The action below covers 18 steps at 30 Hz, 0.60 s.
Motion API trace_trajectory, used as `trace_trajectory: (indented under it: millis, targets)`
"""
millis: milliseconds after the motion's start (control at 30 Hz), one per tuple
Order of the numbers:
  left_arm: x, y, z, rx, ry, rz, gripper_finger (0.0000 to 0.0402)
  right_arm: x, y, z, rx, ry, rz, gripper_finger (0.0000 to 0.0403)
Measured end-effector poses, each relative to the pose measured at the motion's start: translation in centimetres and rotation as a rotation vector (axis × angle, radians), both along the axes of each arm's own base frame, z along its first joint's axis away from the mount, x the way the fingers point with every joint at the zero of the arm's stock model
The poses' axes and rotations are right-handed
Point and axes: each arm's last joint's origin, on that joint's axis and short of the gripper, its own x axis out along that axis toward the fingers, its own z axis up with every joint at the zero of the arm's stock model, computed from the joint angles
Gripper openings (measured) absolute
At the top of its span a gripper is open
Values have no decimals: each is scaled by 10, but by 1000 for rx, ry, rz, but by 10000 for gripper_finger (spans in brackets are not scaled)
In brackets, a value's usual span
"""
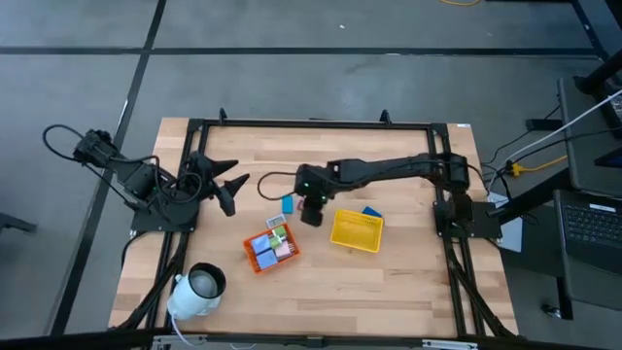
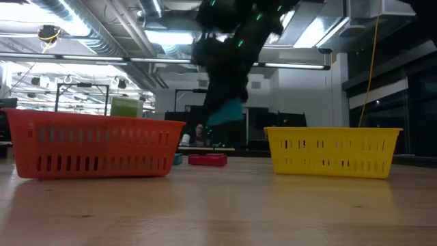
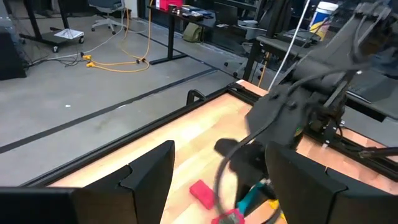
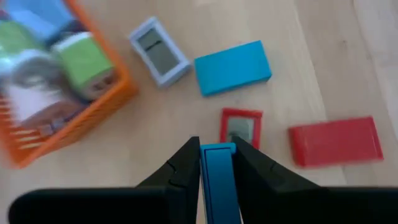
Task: Pick & Place Office items
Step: Put the right light blue digital clock into the yellow bin
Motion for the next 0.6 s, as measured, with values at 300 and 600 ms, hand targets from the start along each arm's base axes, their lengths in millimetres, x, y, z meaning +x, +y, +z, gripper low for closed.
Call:
trace_trajectory:
  millis: [300,600]
  targets:
    - [4,-6,-3,26,26,-18,246,-72,52,50,-28,-59,-152,78]
    - [17,-15,-10,2,47,-44,246,-140,70,5,-19,34,-324,82]
